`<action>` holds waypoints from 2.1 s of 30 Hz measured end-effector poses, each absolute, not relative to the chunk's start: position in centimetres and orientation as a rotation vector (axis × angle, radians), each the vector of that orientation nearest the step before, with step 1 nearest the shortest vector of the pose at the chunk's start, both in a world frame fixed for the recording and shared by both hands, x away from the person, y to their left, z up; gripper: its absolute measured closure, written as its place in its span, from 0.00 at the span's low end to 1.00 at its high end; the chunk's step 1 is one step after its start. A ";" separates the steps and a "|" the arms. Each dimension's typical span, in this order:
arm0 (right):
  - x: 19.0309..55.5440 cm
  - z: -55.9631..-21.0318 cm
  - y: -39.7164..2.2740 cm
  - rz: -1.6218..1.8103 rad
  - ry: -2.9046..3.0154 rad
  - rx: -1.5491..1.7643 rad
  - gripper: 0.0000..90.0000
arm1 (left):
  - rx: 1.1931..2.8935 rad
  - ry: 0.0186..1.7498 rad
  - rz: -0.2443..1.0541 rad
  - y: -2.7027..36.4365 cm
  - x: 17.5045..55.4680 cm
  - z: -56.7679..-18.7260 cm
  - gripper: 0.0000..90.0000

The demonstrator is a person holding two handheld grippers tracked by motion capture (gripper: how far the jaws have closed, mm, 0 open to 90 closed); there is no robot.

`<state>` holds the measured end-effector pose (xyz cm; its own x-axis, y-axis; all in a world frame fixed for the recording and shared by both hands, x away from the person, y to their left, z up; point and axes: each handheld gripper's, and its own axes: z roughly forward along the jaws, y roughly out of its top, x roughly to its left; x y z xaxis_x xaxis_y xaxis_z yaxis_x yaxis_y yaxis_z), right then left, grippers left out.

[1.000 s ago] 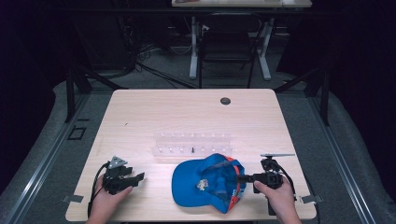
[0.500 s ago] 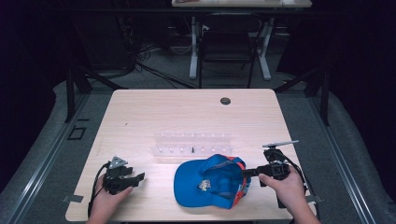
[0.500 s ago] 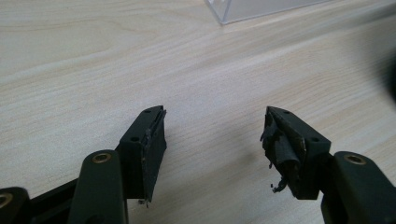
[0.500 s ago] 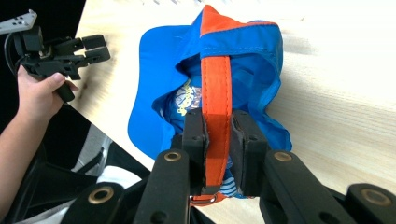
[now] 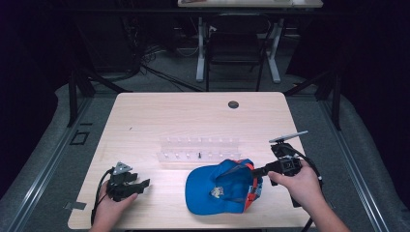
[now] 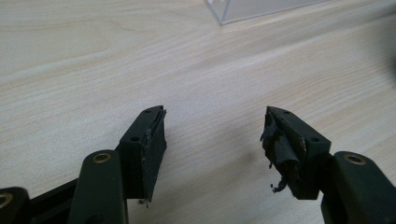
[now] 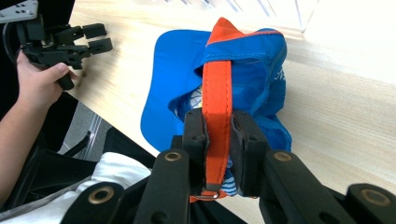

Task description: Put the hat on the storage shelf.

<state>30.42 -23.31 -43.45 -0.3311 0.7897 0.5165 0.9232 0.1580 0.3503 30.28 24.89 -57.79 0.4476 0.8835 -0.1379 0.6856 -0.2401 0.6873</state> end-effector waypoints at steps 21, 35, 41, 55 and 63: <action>31.4 -39.3 -21.9 -0.995 -2.083 -1.572 0.86 | 2.005 1.310 0.363 24.8 30.2 -57.8 0.43; 32.1 -36.1 -21.3 -1.076 -2.014 -1.513 0.87 | 2.002 1.309 0.363 24.8 30.2 -57.8 0.43; 32.2 -35.0 -21.3 -1.097 -2.012 -1.504 0.87 | 2.000 1.308 0.369 24.8 30.2 -57.8 0.43; 32.8 -33.2 -22.0 -1.146 -1.966 -1.538 0.87 | 2.008 1.303 0.371 24.8 30.2 -57.8 0.43; 33.5 -32.3 -21.6 -1.187 -1.922 -1.521 0.87 | 2.008 1.307 0.377 24.7 30.2 -57.8 0.43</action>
